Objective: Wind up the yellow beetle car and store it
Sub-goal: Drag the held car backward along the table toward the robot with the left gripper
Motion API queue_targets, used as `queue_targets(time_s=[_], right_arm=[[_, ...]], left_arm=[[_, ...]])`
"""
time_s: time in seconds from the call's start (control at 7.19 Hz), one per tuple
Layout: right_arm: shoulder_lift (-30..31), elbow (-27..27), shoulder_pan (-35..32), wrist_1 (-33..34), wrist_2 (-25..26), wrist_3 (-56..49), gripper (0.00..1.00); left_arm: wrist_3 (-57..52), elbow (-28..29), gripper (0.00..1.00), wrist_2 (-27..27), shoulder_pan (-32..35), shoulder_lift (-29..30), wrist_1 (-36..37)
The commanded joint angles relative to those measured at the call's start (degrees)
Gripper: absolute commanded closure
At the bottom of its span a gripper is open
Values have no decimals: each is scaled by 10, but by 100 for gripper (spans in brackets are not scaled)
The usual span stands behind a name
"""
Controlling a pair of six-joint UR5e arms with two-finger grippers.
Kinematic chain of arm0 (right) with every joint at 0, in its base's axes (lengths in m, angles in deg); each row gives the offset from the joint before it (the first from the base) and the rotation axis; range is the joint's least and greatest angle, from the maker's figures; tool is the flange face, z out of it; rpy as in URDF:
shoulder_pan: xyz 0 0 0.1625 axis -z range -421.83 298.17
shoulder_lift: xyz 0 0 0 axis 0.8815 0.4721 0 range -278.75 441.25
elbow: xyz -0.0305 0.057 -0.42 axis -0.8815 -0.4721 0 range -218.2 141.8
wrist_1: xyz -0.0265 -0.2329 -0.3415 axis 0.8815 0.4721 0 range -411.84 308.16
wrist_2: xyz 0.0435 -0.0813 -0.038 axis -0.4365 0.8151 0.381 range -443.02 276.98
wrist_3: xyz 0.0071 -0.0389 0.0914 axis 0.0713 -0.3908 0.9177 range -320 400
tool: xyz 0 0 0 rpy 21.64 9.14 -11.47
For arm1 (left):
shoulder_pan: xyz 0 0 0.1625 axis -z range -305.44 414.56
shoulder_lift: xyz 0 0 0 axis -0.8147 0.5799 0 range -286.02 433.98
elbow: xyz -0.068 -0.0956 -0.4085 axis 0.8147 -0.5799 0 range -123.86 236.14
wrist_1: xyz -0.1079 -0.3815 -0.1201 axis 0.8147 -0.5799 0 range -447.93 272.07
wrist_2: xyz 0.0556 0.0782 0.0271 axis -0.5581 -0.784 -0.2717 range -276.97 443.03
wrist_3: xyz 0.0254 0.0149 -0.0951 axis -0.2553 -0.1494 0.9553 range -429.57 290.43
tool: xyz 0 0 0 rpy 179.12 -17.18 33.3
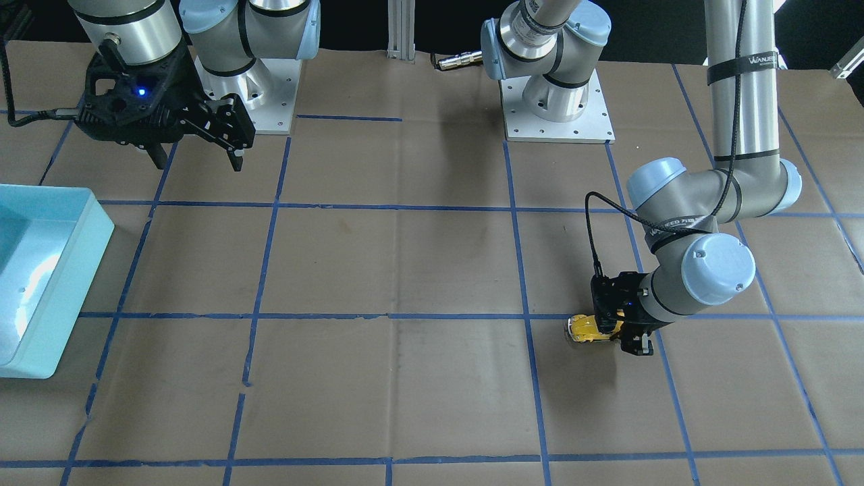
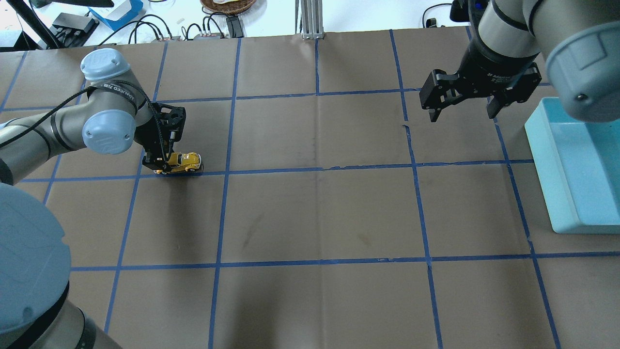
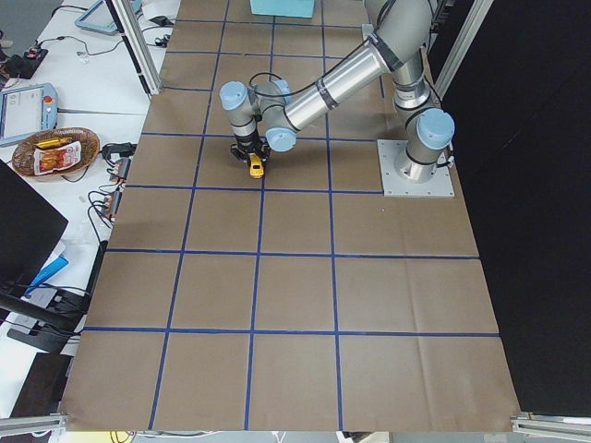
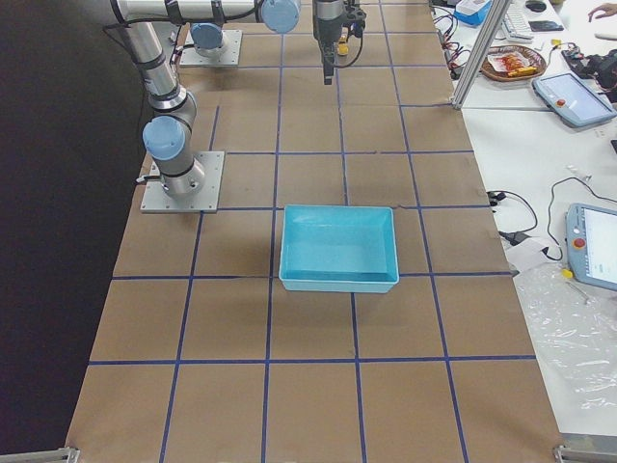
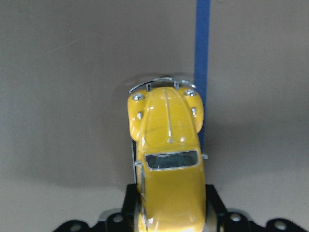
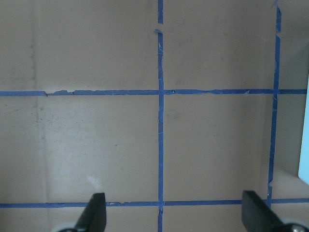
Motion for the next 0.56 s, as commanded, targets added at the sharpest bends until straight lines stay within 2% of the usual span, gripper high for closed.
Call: queue_targets(time_s=[0.0, 0.42], right_arm=[[0, -1, 0, 0, 0, 0, 1], [0, 0, 0, 0, 0, 0, 1]], left_arm=[[-11, -8, 100, 0, -15, -1, 0], [-20, -9, 100, -1, -28, 1, 0]])
